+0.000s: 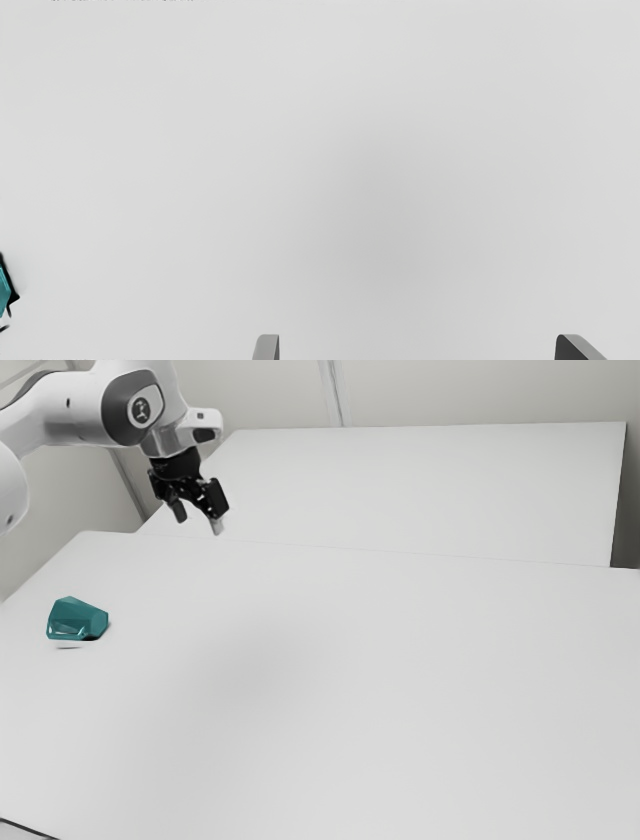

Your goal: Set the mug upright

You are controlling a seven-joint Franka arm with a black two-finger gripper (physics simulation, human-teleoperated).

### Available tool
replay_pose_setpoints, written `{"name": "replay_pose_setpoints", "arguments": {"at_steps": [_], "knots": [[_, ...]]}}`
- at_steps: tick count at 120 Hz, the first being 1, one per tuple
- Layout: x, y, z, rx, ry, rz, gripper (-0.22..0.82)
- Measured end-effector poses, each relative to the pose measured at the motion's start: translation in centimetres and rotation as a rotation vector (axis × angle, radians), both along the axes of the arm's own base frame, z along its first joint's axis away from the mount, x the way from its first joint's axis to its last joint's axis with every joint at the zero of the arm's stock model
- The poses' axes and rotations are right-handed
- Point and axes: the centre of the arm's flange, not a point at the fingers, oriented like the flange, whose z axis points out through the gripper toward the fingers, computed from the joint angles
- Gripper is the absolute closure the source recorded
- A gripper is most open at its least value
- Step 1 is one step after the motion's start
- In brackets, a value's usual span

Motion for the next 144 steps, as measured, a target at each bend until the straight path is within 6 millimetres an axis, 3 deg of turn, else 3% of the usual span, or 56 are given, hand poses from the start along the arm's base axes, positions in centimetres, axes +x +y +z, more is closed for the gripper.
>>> {"name": "replay_pose_setpoints", "arguments": {"at_steps": [24,42,47,57,63,88,104,127,144], "knots": [[-2.1,2.7,0.5,-0.009,-0.029,0.065,0.00],[-6.1,5.8,-1.8,-0.038,-0.028,0.140,0.00],[-7.6,8.3,-2.2,-0.047,-0.037,0.190,0.00],[-10.5,15.5,-3.7,-0.082,-0.061,0.336,0.00],[-11.6,18.2,-4.3,-0.105,-0.086,0.390,0.00],[-14.1,24.5,-4.9,-0.210,-0.183,0.460,0.00],[-17.6,30.0,-6.4,-0.284,-0.200,0.493,0.00],[-24.3,37.5,-11.1,-0.365,-0.182,0.486,0.00],[-24.8,43.6,-14.6,-0.406,-0.237,0.424,0.00]]}}
